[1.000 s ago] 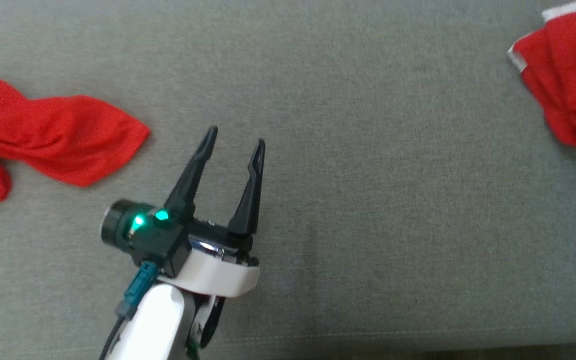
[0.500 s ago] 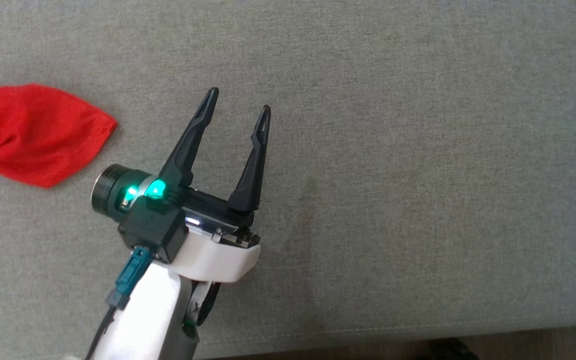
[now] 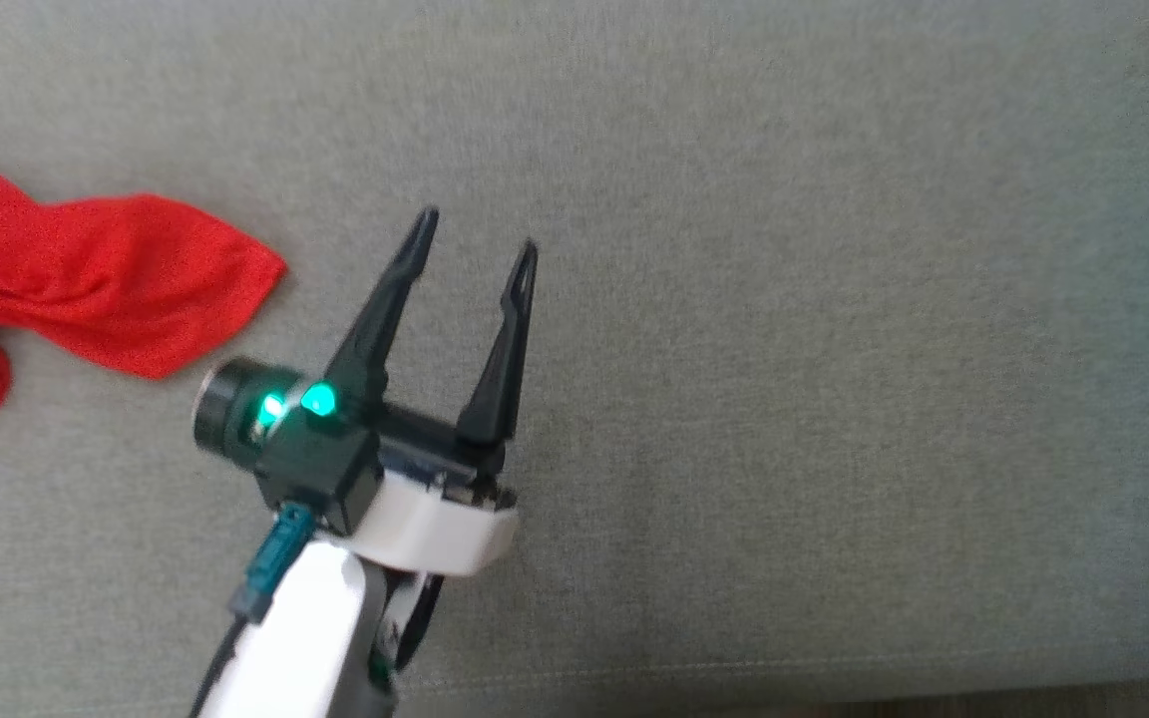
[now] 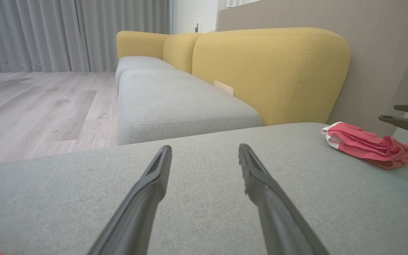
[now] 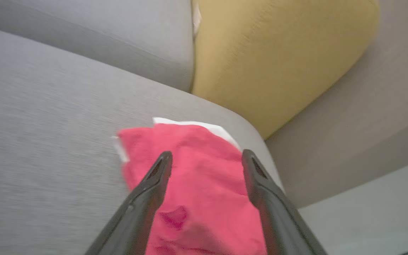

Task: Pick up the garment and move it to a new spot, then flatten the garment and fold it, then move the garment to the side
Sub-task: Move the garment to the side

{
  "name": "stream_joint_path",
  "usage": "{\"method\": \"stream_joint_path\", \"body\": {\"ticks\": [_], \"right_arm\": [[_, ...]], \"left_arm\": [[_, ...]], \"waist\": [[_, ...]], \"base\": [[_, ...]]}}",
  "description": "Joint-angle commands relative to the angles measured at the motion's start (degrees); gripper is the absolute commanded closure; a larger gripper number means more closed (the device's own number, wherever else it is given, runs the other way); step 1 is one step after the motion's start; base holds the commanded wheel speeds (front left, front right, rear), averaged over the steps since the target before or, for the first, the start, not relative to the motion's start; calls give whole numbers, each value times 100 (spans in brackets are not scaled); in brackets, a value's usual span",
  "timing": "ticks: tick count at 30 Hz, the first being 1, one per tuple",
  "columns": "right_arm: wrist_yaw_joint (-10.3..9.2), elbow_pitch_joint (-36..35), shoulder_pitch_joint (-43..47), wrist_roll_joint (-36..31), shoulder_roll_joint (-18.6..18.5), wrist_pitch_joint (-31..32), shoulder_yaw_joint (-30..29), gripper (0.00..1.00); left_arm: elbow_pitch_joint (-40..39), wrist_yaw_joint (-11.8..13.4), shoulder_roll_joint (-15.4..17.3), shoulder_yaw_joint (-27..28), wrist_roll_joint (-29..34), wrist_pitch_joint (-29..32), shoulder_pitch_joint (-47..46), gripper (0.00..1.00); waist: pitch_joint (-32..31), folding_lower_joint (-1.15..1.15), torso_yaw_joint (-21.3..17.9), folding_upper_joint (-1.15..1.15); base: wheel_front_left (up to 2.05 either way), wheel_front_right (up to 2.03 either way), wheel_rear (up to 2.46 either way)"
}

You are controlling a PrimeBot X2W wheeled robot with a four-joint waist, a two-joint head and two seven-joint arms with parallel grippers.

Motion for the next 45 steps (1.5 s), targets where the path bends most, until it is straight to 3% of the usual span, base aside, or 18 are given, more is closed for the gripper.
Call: {"method": "stream_joint_path", "body": {"ticks": [1, 4, 6, 12, 14, 17, 19, 30, 39, 45], "right_arm": [[-5, -304, 253, 205, 240, -227, 176, 0], [-5, -305, 564, 490, 743, -590, 495, 0], [-5, -254, 674, 605, 892, -748, 607, 0], [-5, 366, 1261, 1301, 1604, -2006, 1404, 0], [-5, 587, 1419, 1569, 1758, -2539, 1688, 0], [-5, 866, 1587, 1715, 1928, -2824, 1915, 0], [-5, 906, 1680, 1670, 2067, -2881, 2021, 0], [-5, -525, 2974, 1380, 2409, -2894, 2210, 0], [-5, -686, 3613, 1445, 2455, -2895, 1952, 0], [-5, -636, 3707, 1495, 2434, -2895, 1920, 0]], "left_arm": [[-95, 59, 11, 155, -15, -29, 176, 0], [52, 149, 11, 167, -110, -29, 416, 0], [131, 174, 11, 177, -136, -29, 506, 0], [850, 350, 11, 387, -178, -29, 1139, 0], [1071, 377, 11, 483, -215, -29, 1327, 0], [1285, 408, 16, 652, -241, -29, 1535, 0], [1343, 424, 16, 779, -254, -29, 1634, 0], [835, 395, 13, 1127, -193, -29, 2309, 0], [348, 618, 12, 1197, 35, -29, 2755, 0], [350, 522, 12, 1348, -28, -29, 2900, 0]], "waist": [[-541, -1, 6, 0], [-1000, -1, 14, 0], [-1167, -1, 26, 0], [-2049, -1, 64, 0], [-2308, -1, 63, 0], [-2602, -1, 35, 0], [-2728, -1, 11, 0], [-3243, -1, -104, 0], [-3574, -1, -132, 0], [-3655, -1, -110, 0]], "base": [[0, 0, 0], [0, 0, 0], [0, 0, 0], [0, 0, 0], [0, 0, 0], [0, 0, 0], [0, 0, 0], [0, 0, 0], [0, 0, 0], [0, 0, 0]]}}
